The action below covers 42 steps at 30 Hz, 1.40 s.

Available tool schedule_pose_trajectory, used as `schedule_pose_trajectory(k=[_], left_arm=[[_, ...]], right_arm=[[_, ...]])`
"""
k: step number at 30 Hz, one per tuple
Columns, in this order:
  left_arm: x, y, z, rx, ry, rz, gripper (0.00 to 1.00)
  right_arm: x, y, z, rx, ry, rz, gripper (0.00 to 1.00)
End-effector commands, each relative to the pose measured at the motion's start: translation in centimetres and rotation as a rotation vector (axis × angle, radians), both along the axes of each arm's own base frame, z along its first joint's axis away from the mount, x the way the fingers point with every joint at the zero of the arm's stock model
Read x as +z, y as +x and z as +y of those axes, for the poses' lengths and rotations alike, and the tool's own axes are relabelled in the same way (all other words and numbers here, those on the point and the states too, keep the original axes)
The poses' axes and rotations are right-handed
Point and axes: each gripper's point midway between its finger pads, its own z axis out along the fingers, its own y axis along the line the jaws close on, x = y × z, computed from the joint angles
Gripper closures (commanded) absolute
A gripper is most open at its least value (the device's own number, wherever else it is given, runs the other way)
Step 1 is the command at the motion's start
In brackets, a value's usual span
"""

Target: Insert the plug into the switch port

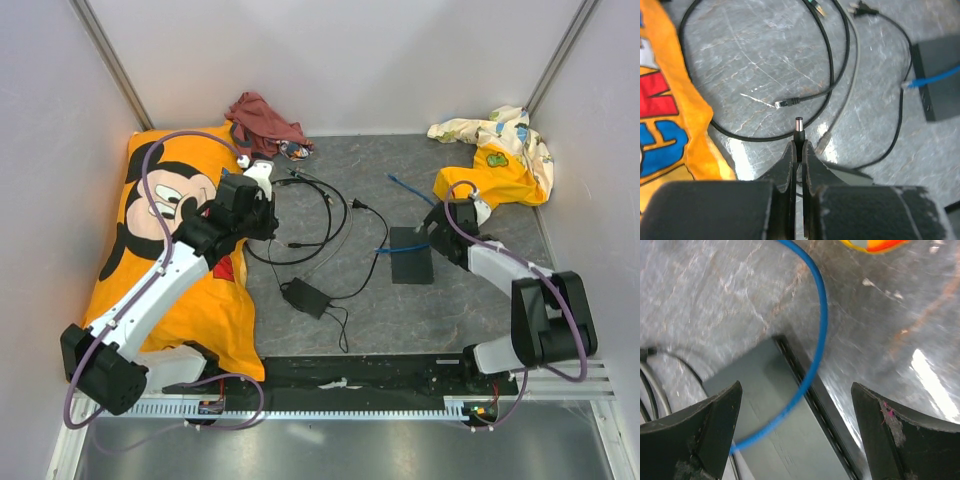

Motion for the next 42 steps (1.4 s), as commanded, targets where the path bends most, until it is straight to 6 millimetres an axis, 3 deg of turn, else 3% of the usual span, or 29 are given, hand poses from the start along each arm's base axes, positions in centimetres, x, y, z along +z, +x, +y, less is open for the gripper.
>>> schedule_pose_trajectory(k=[1,4,5,7,8,9,10,11,13,14,16,19,20,21,22,24,25,26,28,29,31,32,34,36,37,38,42], left_arm=[[-1.1,0.0,-0.6,-0.160,0.084,-0.022,0.98],[-2.2,-0.2,-0.5,-0.167,0.095,-0.018,0.98],[-2.3,-0.2,-0.4,-0.165,0.099,-0.016,0.98],[-2.2,-0.2,-0.2,-0.157,0.104,-0.022,0.99],[-2.2,-0.2,-0.1,-0.150,0.109,-0.027,0.98],[-2.1,-0.1,0.1,-0.146,0.112,-0.032,0.98],[-2.1,-0.2,0.2,-0.142,0.114,-0.034,0.98],[-2.2,-0.2,0.3,-0.139,0.117,-0.035,0.99],[-2.3,-0.3,0.4,-0.135,0.115,-0.035,0.99],[-2.2,-0.4,0.4,-0.135,0.113,-0.039,0.99],[-2.2,-0.4,0.4,-0.134,0.112,-0.040,0.99],[-2.1,-0.7,0.2,-0.147,0.100,-0.040,0.98],[-2.0,-0.8,0.0,-0.159,0.091,-0.039,0.98],[-1.9,-0.9,-0.1,-0.164,0.086,-0.042,0.98],[-1.9,-0.9,-0.1,-0.164,0.086,-0.042,0.99],[-2.1,-1.3,-1.1,-0.220,0.060,-0.026,0.98],[-2.1,-1.5,-1.5,-0.243,0.053,-0.025,0.99],[-2.1,-1.8,-2.2,-0.278,0.041,-0.020,0.98],[-2.4,-2.3,-3.4,-0.339,0.053,-0.016,0.98],[-2.5,-2.5,-3.9,-0.362,0.061,-0.017,0.98],[-3.1,-3.2,-5.6,-0.439,0.088,-0.013,0.98],[-3.3,-3.6,-6.4,-0.462,0.091,-0.005,0.99],[-4.0,-4.3,-8.5,-0.551,0.114,0.007,0.99],[-3.9,-5.0,-10.5,-0.602,0.107,0.012,0.98],[-5.0,-5.0,-11.3,-0.613,0.121,0.043,0.98],[-5.3,-5.1,-12.0,-0.625,0.123,0.049,0.99],[-6.3,-5.0,-16.4,-0.704,0.029,0.048,0.98]], right_arm=[[1.6,4.8,1.4,-0.040,0.110,-0.113,0.02],[1.6,7.4,2.8,0.010,0.145,-0.136,0.02],[2.8,9.0,3.4,0.038,0.154,-0.175,0.02],[2.5,11.1,5.3,0.109,0.192,-0.187,0.02],[4.6,13.4,6.1,0.159,0.184,-0.249,0.02],[3.6,14.3,7.7,0.224,0.203,-0.232,0.02],[4.0,15.1,9.7,0.292,0.208,-0.245,0.02],[6.5,17.1,11.1,0.354,0.209,-0.314,0.02],[6.4,17.5,14.8,0.485,0.272,-0.328,0.02],[7.9,18.3,15.7,0.518,0.282,-0.370,0.02],[7.5,18.2,16.9,0.558,0.249,-0.355,0.02],[6.6,17.5,15.6,0.558,0.134,-0.289,0.02],[5.2,16.3,14.7,0.548,0.098,-0.233,0.02],[6.1,15.7,14.0,0.544,0.067,-0.241,0.02],[4.8,14.5,12.9,0.549,0.001,-0.206,0.02],[5.7,12.6,11.7,0.563,-0.050,-0.194,0.02],[4.7,11.3,11.0,0.581,-0.085,-0.160,0.02],[5.4,10.3,10.3,0.579,-0.114,-0.154,0.02],[4.3,8.3,9.2,0.588,-0.156,-0.107,0.02],[5.3,7.5,8.7,0.579,-0.172,-0.115,0.02],[4.9,5.8,8.1,0.582,-0.181,-0.098,0.02],[6.2,5.3,7.7,0.568,-0.188,-0.129,0.02],[5.9,3.9,7.1,0.547,-0.187,-0.119,0.02],[7.1,2.9,7.0,0.529,-0.163,-0.155,0.02],[6.6,2.0,6.8,0.529,-0.157,-0.147,0.02],[7.4,1.7,6.7,0.523,-0.155,-0.173,0.02],[7.4,0.4,5.3,0.456,-0.170,-0.193,0.02]])
